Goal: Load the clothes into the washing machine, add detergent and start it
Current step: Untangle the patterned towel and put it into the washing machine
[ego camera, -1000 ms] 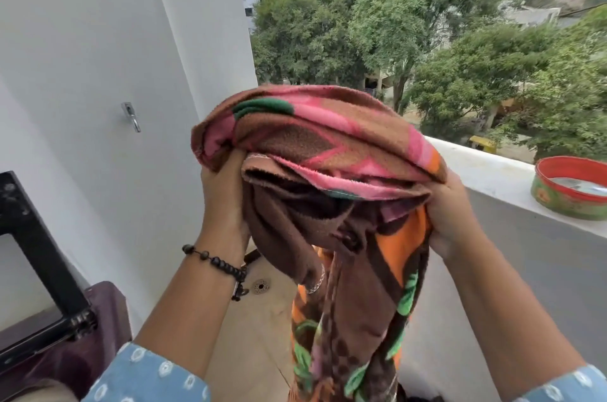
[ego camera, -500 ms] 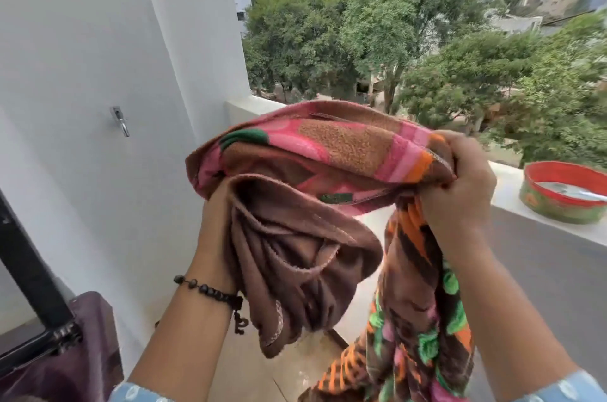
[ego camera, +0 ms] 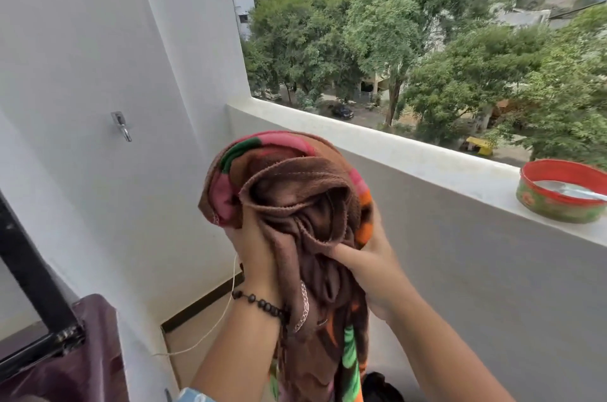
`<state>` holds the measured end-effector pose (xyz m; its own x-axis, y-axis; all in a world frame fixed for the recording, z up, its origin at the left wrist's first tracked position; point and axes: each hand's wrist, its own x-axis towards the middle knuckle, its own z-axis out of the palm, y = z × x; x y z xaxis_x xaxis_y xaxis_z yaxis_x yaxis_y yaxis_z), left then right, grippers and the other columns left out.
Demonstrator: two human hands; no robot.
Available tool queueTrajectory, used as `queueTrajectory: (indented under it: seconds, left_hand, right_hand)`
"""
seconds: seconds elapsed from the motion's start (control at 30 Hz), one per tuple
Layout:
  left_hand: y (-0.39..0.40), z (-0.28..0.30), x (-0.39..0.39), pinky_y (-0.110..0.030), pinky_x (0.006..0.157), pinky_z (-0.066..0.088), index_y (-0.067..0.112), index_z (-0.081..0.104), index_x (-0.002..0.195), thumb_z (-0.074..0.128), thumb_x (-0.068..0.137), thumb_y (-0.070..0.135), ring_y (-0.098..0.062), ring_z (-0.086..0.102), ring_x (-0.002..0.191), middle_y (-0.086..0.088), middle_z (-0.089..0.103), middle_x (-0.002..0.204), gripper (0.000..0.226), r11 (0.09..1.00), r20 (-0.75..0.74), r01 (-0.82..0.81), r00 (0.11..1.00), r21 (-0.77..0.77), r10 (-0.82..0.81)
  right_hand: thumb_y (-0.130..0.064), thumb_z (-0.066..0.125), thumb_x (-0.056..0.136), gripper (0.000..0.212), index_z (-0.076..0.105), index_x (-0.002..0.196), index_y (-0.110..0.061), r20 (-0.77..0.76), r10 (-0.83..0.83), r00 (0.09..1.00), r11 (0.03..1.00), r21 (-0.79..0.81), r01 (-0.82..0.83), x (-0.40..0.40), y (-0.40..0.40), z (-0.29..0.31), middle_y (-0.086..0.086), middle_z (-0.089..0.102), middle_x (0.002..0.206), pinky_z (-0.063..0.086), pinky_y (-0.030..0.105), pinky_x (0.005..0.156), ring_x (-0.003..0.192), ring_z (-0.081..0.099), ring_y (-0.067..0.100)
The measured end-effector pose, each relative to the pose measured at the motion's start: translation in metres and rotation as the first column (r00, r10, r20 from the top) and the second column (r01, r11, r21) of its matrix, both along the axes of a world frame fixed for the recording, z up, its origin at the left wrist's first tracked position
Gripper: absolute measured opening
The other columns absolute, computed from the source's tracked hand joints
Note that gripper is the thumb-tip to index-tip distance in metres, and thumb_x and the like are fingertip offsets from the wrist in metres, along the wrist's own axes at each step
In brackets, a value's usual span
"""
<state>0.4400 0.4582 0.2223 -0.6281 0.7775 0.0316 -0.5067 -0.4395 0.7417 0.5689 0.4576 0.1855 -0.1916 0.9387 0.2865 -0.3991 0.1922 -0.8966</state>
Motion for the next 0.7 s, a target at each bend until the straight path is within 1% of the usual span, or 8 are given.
queueTrajectory:
  seconds: [0.1,0.23,0.3,0.37,0.47,0.57,0.6,0.7]
  left_hand:
    - [-0.019,-0.022,0.005,-0.026,0.065,0.061,0.021,0.067,0.109,0.070,0.084,0.017,-0.016,0.073,0.088,-0.004,0.076,0.104,0.025,0.966,-0.099,0.240,0.964,-0.093,-0.248]
    - [-0.044,-0.048,-0.031,-0.042,0.085,0.058,0.026,0.050,0.139,0.084,0.056,0.029,-0.029,0.064,0.119,-0.004,0.068,0.129,0.090,0.847,-0.365,0.406,0.774,-0.342,-0.518]
    - [-0.054,-0.045,-0.047,-0.043,0.101,0.048,0.050,0.028,0.148,0.084,0.047,0.029,-0.020,0.050,0.136,0.004,0.046,0.153,0.117,0.830,-0.430,0.401,0.718,-0.388,-0.548]
    - [-0.061,-0.031,-0.053,-0.041,0.116,0.031,0.068,0.016,0.143,0.083,0.044,0.031,-0.004,0.025,0.148,0.019,0.020,0.163,0.125,0.845,-0.556,0.337,0.641,-0.415,-0.529]
    - [-0.061,-0.003,-0.035,-0.029,0.120,0.014,0.074,-0.006,0.139,0.088,0.042,0.052,0.014,0.004,0.147,0.031,0.004,0.162,0.137,0.854,-0.797,0.257,0.314,-0.453,-0.517]
    - [-0.047,0.005,0.004,-0.047,0.125,0.017,0.069,-0.024,0.138,0.086,0.042,0.071,-0.004,0.010,0.153,0.020,0.012,0.165,0.145,0.844,-0.857,0.178,0.003,-0.507,-0.515]
    - [-0.040,0.003,0.016,-0.048,0.122,0.027,0.068,-0.021,0.140,0.087,0.046,0.066,-0.009,0.027,0.150,0.019,0.029,0.160,0.144,0.848,-0.865,0.189,-0.014,-0.495,-0.501]
    - [-0.023,-0.005,0.029,-0.040,0.104,0.051,0.055,0.021,0.148,0.086,0.054,0.051,-0.008,0.065,0.115,0.020,0.064,0.125,0.115,0.928,-0.913,0.185,0.198,-0.323,-0.357]
  right_hand:
    - [0.005,0.080,0.069,0.079,0.050,0.135,-0.025,0.067,-0.153,0.986,0.984,0.105,0.146,0.027,0.019,0.007,0.003,0.066,0.125,0.049,0.051,0.100,0.117,0.063,0.025]
    - [-0.002,0.068,0.064,0.075,0.055,0.133,-0.024,0.411,-0.279,0.868,0.943,0.290,0.166,0.078,0.034,0.028,-0.003,0.068,0.119,0.045,0.051,0.102,0.114,0.063,0.017]
    - [0.002,0.066,0.061,0.076,0.059,0.131,-0.027,0.519,-0.269,0.812,0.925,0.373,0.068,0.090,0.038,0.038,-0.003,0.066,0.120,0.045,0.046,0.103,0.116,0.060,0.014]
    - [0.006,0.065,0.064,0.076,0.061,0.128,-0.034,0.630,-0.266,0.729,0.900,0.434,-0.047,0.095,0.040,0.046,-0.004,0.063,0.117,0.044,0.039,0.102,0.114,0.059,0.010]
    - [0.005,0.061,0.066,0.075,0.062,0.123,-0.043,0.751,-0.240,0.615,0.859,0.459,-0.225,0.090,0.036,0.053,-0.009,0.059,0.115,0.044,0.033,0.100,0.111,0.058,0.006]
    - [0.005,0.060,0.064,0.075,0.062,0.125,-0.038,0.799,-0.168,0.578,0.808,0.447,-0.384,0.078,0.031,0.062,-0.008,0.059,0.116,0.045,0.030,0.097,0.111,0.058,0.007]
    - [0.006,0.061,0.063,0.076,0.061,0.127,-0.033,0.796,-0.161,0.584,0.793,0.457,-0.404,0.077,0.030,0.065,-0.006,0.060,0.115,0.045,0.028,0.094,0.109,0.059,0.008]
    - [0.007,0.068,0.065,0.078,0.051,0.133,-0.027,0.732,-0.122,0.670,0.818,0.457,-0.349,0.086,0.032,0.068,-0.008,0.061,0.120,0.048,0.028,0.092,0.108,0.061,0.007]
